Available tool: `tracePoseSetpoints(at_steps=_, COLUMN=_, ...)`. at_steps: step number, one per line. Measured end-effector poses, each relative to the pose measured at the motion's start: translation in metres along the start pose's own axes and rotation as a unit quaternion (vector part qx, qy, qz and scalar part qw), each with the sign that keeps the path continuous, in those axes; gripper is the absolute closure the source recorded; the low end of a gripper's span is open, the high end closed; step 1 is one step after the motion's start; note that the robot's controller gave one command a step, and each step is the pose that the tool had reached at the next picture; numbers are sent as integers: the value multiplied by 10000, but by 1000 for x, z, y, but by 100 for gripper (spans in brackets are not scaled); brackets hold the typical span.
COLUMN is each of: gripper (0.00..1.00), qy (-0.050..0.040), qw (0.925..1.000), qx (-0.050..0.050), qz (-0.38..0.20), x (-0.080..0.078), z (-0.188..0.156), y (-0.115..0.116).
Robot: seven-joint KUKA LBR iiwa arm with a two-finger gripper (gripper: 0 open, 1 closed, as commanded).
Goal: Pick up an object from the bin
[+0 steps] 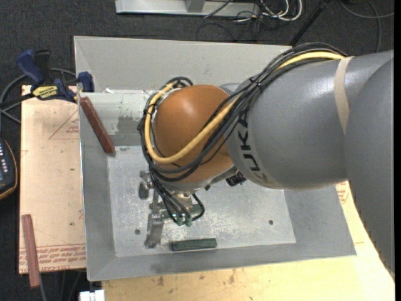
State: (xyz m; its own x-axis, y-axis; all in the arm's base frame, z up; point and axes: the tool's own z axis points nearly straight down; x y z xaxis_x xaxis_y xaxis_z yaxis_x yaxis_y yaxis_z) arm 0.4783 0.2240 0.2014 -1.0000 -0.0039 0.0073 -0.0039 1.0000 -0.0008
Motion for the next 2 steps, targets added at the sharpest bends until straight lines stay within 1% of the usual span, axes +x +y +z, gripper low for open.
tracePoseSetpoints(at_steps=1, gripper=0, qy=-23, qw=9999, qx=17, qz=-99, x=-20, z=22, y=-84)
tracePoseSetpoints(at_steps=2, gripper=0, qy=-18, qw=10000, qx=3, qz=46, x=-74, z=131, y=-121)
